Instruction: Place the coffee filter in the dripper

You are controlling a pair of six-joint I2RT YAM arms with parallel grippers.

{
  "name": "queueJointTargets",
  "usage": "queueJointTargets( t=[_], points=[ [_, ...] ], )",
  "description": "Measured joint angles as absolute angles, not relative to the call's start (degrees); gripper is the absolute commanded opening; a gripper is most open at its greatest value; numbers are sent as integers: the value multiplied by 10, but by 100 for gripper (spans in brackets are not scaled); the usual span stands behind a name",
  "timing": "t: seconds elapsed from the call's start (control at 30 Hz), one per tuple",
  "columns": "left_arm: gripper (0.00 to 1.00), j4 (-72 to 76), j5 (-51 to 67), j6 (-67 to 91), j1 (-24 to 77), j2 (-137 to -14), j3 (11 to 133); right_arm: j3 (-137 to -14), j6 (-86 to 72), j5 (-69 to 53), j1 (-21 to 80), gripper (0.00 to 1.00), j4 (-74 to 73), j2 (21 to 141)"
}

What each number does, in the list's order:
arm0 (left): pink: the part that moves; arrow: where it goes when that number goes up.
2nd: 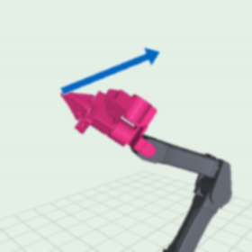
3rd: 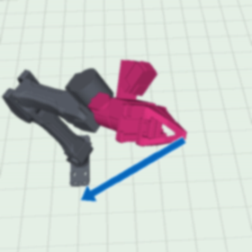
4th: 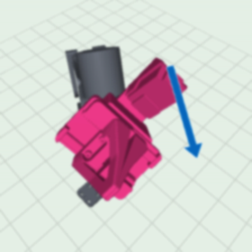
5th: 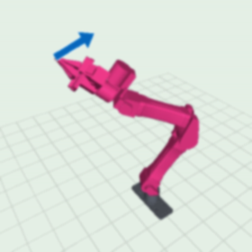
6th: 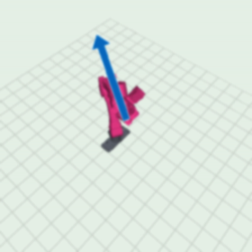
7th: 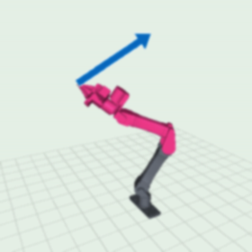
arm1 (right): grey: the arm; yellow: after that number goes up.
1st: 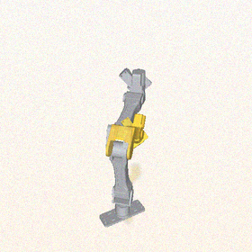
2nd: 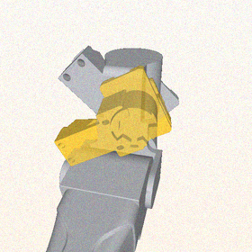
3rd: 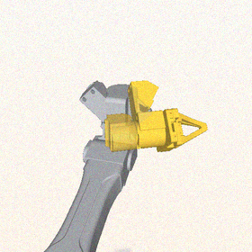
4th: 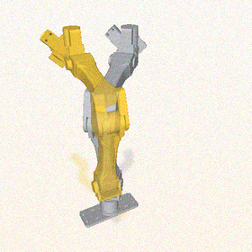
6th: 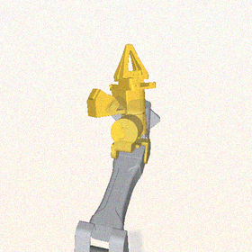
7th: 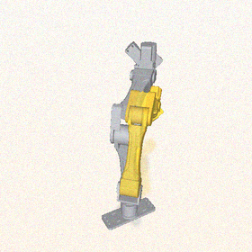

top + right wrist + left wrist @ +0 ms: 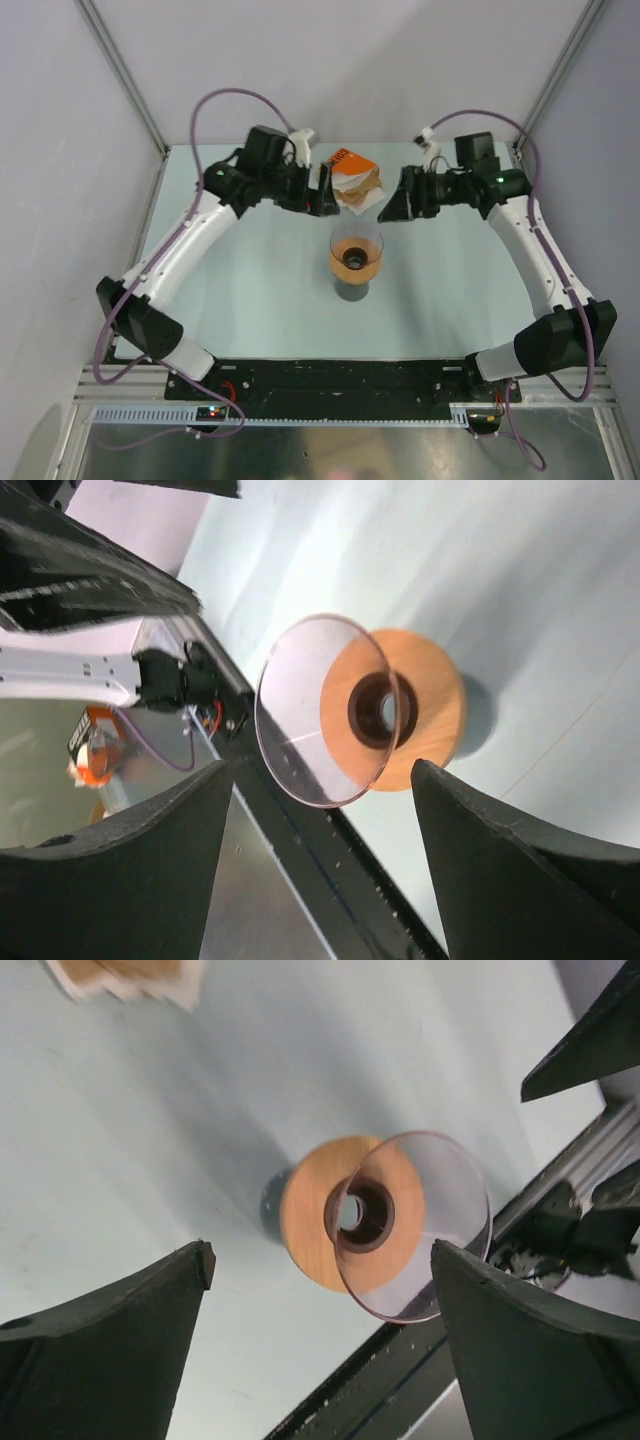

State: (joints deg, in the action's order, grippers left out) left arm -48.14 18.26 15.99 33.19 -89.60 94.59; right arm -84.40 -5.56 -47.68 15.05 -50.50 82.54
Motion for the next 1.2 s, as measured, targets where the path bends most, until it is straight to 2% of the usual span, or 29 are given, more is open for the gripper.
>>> queueJointTargets(
  t=[0.3, 0.4, 0.5, 0.63, 0.9, 1.2],
  points=[
    [98, -455, 214, 161, 169, -862, 981, -900, -95, -490, 61, 79, -435, 827],
    [90, -383, 247, 189, 118, -877, 932, -909, -111, -488, 51, 79, -427, 864],
    [79, -254, 286, 254, 91, -879, 821, -917, -123, -480, 50, 78, -428, 910],
    [69, -61, 321, 368, 81, -919, 688, -939, -129, -460, 50, 78, -442, 973],
    [49, 250, 334, 569, 88, -1109, 664, -1005, -100, -420, 50, 78, -486, 1015],
    [45, 380, 321, 676, 122, -1256, 731, -1027, -62, -398, 50, 78, -524, 1015]
  ],
)
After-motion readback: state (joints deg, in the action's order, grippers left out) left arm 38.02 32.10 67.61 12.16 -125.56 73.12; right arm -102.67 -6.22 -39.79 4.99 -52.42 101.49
